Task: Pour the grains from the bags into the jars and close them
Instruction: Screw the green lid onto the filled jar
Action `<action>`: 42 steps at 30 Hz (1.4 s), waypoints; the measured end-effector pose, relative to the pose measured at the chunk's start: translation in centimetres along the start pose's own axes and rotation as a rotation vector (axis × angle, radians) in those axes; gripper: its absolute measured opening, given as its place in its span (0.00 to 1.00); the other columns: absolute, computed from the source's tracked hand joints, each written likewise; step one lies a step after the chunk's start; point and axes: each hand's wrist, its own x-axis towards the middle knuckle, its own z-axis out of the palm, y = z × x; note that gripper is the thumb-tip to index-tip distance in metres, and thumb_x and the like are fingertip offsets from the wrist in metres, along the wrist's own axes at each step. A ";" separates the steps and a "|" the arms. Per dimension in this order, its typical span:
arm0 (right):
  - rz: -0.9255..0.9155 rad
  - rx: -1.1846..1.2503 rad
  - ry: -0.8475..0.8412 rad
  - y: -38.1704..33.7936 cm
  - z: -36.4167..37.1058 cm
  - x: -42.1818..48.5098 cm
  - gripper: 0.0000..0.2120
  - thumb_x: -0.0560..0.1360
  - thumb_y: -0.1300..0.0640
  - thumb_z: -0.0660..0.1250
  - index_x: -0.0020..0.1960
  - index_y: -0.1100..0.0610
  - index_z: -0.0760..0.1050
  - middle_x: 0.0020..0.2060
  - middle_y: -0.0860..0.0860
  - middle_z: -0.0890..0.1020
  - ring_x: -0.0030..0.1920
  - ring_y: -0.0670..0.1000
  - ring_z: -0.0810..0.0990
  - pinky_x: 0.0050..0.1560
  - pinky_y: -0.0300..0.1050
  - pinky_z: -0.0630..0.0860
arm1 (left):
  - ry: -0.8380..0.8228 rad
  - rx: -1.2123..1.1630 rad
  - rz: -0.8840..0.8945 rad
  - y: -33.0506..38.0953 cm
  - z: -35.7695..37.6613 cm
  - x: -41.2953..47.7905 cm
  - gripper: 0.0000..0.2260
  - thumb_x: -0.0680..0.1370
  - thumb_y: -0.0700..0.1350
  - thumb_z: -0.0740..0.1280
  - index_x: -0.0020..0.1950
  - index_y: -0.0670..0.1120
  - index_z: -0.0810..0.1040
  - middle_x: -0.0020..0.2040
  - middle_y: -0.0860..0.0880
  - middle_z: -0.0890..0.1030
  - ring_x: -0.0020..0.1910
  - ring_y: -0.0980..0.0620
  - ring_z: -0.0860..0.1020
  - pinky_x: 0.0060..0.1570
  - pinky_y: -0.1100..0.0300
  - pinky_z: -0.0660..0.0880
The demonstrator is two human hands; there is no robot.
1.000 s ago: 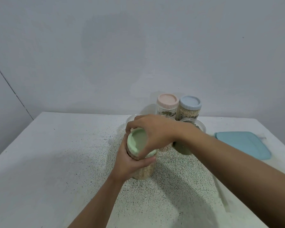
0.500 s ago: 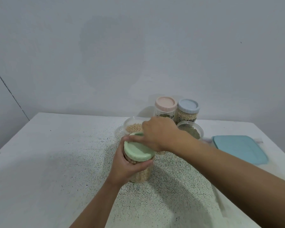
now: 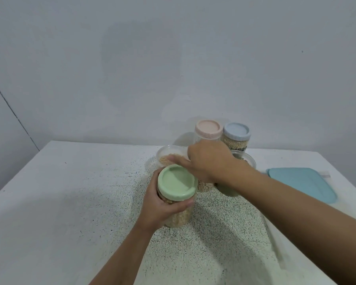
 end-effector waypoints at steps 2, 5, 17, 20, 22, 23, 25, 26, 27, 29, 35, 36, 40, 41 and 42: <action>-0.115 0.181 -0.016 0.9 0.3 0.1 0.30 0.79 0.28 0.52 0.46 0.53 0.77 0.40 0.50 0.78 0.41 0.50 0.77 0.48 0.48 0.76 | -0.006 0.011 -0.001 0.1 0.0 0.0 0.46 0.56 0.51 0.86 0.70 0.49 0.71 0.61 0.53 0.81 0.62 0.51 0.80 0.58 0.58 0.79; -0.369 0.423 -0.231 0.7 0.0 -0.2 0.23 0.77 0.37 0.68 0.70 0.43 0.74 0.66 0.48 0.75 0.65 0.48 0.72 0.65 0.43 0.66 | -0.011 0.003 -0.003 -0.1 -0.1 0.1 0.46 0.57 0.47 0.85 0.72 0.48 0.70 0.61 0.52 0.82 0.61 0.51 0.81 0.55 0.58 0.80; -0.381 0.355 -0.102 0.7 1.4 -0.6 0.27 0.75 0.29 0.63 0.66 0.44 0.72 0.59 0.48 0.76 0.59 0.49 0.74 0.62 0.48 0.73 | -0.013 0.007 -0.014 -0.2 -0.2 0.1 0.44 0.56 0.49 0.85 0.69 0.53 0.71 0.60 0.54 0.82 0.61 0.51 0.81 0.54 0.57 0.80; -0.510 0.188 -0.084 -0.4 2.7 -0.7 0.29 0.77 0.31 0.63 0.74 0.41 0.68 0.70 0.50 0.71 0.67 0.53 0.66 0.69 0.52 0.68 | -0.002 -0.009 -0.040 -0.5 -0.3 0.3 0.49 0.54 0.45 0.85 0.71 0.50 0.69 0.62 0.52 0.81 0.62 0.48 0.81 0.55 0.55 0.80; -0.488 0.151 -0.002 -1.0 3.4 -0.5 0.28 0.77 0.31 0.62 0.72 0.43 0.70 0.65 0.50 0.74 0.64 0.53 0.67 0.65 0.54 0.71 | -0.007 -0.017 -0.052 -0.6 -0.4 0.3 0.50 0.52 0.45 0.86 0.72 0.50 0.68 0.63 0.51 0.81 0.63 0.48 0.80 0.57 0.54 0.80; -0.453 0.187 0.018 -1.1 3.7 -0.5 0.29 0.76 0.31 0.63 0.71 0.45 0.71 0.62 0.49 0.75 0.62 0.52 0.68 0.64 0.53 0.71 | -0.008 -0.023 -0.054 -0.5 -0.3 0.3 0.50 0.52 0.45 0.85 0.71 0.50 0.68 0.62 0.52 0.81 0.63 0.50 0.80 0.56 0.55 0.80; -0.416 0.245 0.087 -1.2 4.6 -0.3 0.29 0.75 0.30 0.64 0.68 0.47 0.72 0.57 0.48 0.75 0.58 0.50 0.68 0.59 0.53 0.73 | -0.013 -0.030 -0.050 -0.2 -0.2 0.2 0.50 0.52 0.45 0.85 0.71 0.51 0.68 0.61 0.53 0.81 0.62 0.55 0.80 0.54 0.60 0.80; -0.408 0.249 0.139 -1.4 5.0 -0.3 0.28 0.75 0.31 0.64 0.66 0.48 0.73 0.54 0.48 0.74 0.56 0.50 0.68 0.56 0.53 0.73 | -0.019 -0.028 -0.044 -0.1 -0.2 0.1 0.50 0.52 0.45 0.84 0.71 0.50 0.67 0.61 0.54 0.81 0.62 0.56 0.80 0.53 0.61 0.80; -0.394 0.252 0.184 -1.7 5.4 -0.3 0.26 0.75 0.31 0.65 0.64 0.48 0.73 0.52 0.49 0.73 0.54 0.50 0.68 0.53 0.52 0.73 | -0.026 -0.021 -0.042 -0.2 -0.2 0.1 0.50 0.53 0.44 0.85 0.72 0.50 0.67 0.62 0.55 0.81 0.62 0.55 0.80 0.54 0.61 0.80; -0.345 0.251 0.231 -2.4 5.8 -0.3 0.25 0.73 0.33 0.66 0.61 0.49 0.73 0.48 0.49 0.71 0.51 0.50 0.68 0.47 0.50 0.72 | -0.035 -0.005 -0.060 -0.1 -0.5 0.2 0.51 0.54 0.42 0.85 0.74 0.51 0.66 0.62 0.56 0.80 0.63 0.52 0.80 0.58 0.54 0.80; -0.249 0.176 0.241 -3.7 5.4 -0.4 0.26 0.72 0.32 0.60 0.60 0.51 0.69 0.49 0.53 0.72 0.51 0.53 0.69 0.43 0.49 0.68 | -0.111 0.102 -0.032 0.5 -1.2 0.7 0.49 0.56 0.36 0.86 0.74 0.47 0.67 0.63 0.52 0.81 0.63 0.51 0.80 0.60 0.52 0.79; -0.238 0.169 0.239 -3.8 5.4 -0.5 0.26 0.73 0.33 0.61 0.60 0.51 0.69 0.49 0.53 0.72 0.51 0.53 0.69 0.43 0.49 0.66 | -0.110 0.114 -0.027 0.5 -1.0 0.7 0.48 0.57 0.33 0.85 0.73 0.47 0.68 0.62 0.54 0.81 0.62 0.53 0.81 0.59 0.55 0.79; -0.205 0.151 0.262 -3.9 5.4 -0.7 0.26 0.74 0.33 0.62 0.61 0.51 0.69 0.50 0.53 0.72 0.52 0.54 0.68 0.42 0.48 0.62 | -0.102 0.135 0.005 0.7 -0.7 0.5 0.46 0.58 0.34 0.85 0.72 0.48 0.69 0.61 0.54 0.82 0.61 0.53 0.81 0.58 0.56 0.80; -0.200 0.157 0.269 -3.9 5.6 -0.7 0.26 0.73 0.33 0.62 0.61 0.51 0.70 0.50 0.53 0.72 0.52 0.54 0.68 0.43 0.48 0.63 | -0.104 0.139 0.007 0.6 -0.8 0.6 0.46 0.58 0.36 0.86 0.72 0.48 0.69 0.61 0.54 0.81 0.62 0.53 0.81 0.59 0.55 0.80; -0.193 0.170 0.279 -4.0 5.8 -0.7 0.26 0.73 0.32 0.61 0.60 0.51 0.71 0.49 0.53 0.73 0.52 0.54 0.68 0.43 0.48 0.63 | -0.111 0.142 0.008 0.7 -0.9 0.6 0.47 0.57 0.38 0.87 0.72 0.49 0.69 0.62 0.54 0.81 0.62 0.53 0.80 0.60 0.54 0.79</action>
